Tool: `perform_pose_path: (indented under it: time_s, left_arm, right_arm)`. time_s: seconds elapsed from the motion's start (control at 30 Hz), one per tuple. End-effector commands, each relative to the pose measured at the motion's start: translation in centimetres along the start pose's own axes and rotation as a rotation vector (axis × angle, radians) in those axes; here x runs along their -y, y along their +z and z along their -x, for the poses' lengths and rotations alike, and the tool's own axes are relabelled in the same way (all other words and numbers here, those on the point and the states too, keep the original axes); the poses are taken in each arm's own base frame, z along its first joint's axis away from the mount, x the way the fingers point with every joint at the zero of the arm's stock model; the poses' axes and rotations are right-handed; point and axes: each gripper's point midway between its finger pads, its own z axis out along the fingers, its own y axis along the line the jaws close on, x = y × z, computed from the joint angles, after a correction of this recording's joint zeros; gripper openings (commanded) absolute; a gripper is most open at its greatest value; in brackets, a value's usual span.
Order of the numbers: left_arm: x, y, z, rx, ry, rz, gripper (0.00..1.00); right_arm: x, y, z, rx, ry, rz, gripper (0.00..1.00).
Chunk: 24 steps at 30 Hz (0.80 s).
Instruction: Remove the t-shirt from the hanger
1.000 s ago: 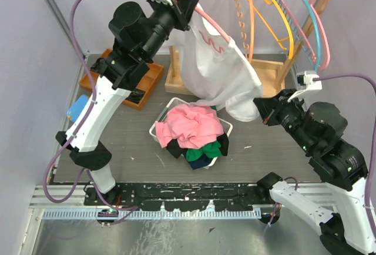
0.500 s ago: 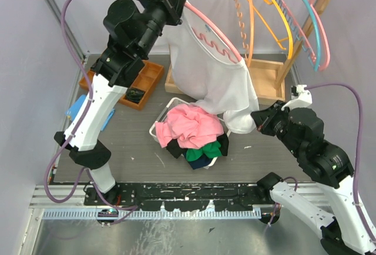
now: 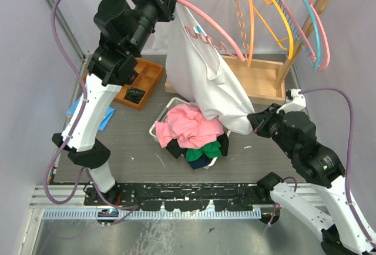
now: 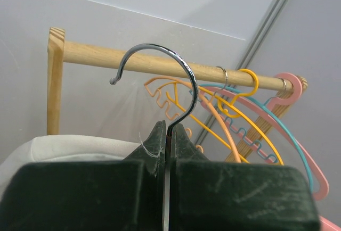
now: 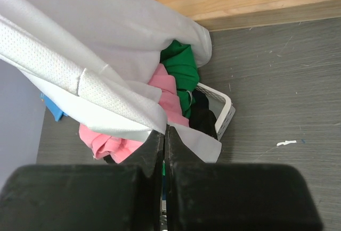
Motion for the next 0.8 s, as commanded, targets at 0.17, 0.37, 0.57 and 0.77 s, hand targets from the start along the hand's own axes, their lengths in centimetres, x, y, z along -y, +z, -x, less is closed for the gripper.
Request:
perform_pose_path:
  time_s: [0.17, 0.37, 0.57, 0.77]
  left_arm:
    - [1.2, -2.4, 7.7, 0.192, -0.067, -0.066, 0.0]
    - [2.8, -2.5, 4.5, 0.096, -0.053, -0.169, 0.0]
    - [4.2, -2.8, -1.0, -0.07, 0.022, -0.224, 0.0]
    - [5.2, -3.0, -7.1, -0.213, 0.042, -0.241, 0.0]
  right_arm:
    - [-1.0, -0.8, 1.7, 0.069, -0.009, 0.054, 0.02]
    - [-5.0, -4.3, 8.2, 0.212, -0.122, 0.168, 0.33]
    - [-9.8, -7.9, 13.9, 0.293, -0.194, 0.284, 0.43]
    - [-13.2, -7.8, 16.1, 0.274, -0.235, 0.351, 0.48]
